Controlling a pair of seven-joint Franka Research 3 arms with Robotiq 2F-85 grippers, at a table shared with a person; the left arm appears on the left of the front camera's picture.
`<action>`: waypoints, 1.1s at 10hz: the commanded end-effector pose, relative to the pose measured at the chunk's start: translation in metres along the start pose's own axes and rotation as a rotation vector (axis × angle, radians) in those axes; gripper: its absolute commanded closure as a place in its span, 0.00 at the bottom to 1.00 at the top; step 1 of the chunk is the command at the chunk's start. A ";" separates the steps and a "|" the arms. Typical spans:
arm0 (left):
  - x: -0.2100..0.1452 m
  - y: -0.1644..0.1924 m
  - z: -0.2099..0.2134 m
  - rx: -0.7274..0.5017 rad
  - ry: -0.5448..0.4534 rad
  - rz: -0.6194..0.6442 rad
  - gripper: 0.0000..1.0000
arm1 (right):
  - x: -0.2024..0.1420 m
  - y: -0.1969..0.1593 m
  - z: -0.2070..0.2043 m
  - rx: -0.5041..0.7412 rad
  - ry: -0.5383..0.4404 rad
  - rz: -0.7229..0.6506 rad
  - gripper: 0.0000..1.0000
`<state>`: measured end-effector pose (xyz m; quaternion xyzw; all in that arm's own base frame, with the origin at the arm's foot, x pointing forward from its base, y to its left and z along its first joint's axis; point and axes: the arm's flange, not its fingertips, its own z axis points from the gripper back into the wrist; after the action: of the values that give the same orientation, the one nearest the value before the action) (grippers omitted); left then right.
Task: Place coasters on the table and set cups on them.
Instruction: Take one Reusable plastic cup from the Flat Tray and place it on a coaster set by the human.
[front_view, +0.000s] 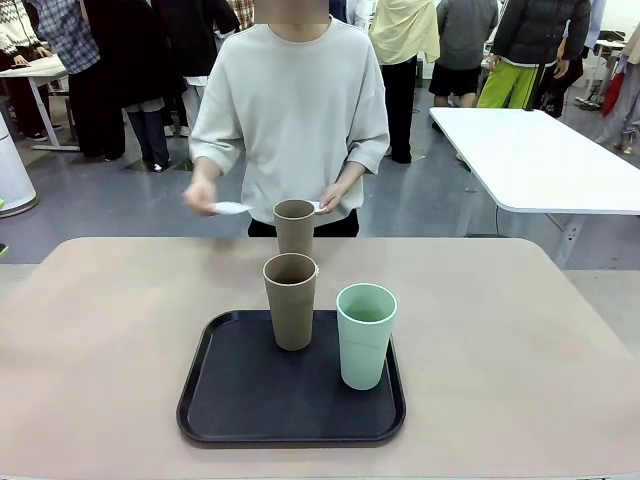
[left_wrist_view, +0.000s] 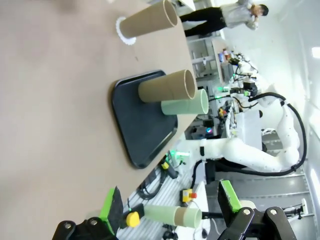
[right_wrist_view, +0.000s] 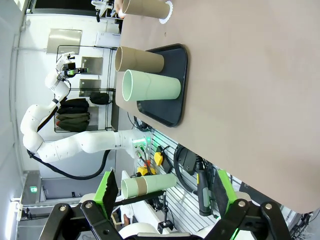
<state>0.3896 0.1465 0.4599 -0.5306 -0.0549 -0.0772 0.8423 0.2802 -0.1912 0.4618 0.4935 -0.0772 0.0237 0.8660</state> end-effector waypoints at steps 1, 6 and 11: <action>-0.001 0.001 0.002 -0.005 -0.003 -0.017 0.00 | 0.000 0.000 0.000 0.003 0.000 0.002 0.00; -0.001 0.001 0.002 -0.005 -0.003 -0.017 0.00 | 0.000 0.000 0.000 0.003 0.000 0.002 0.00; -0.001 0.001 0.002 -0.005 -0.003 -0.017 0.00 | 0.000 0.000 0.000 0.003 0.000 0.002 0.00</action>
<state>0.3896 0.1465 0.4599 -0.5306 -0.0549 -0.0773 0.8423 0.2802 -0.1912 0.4618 0.4935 -0.0772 0.0237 0.8660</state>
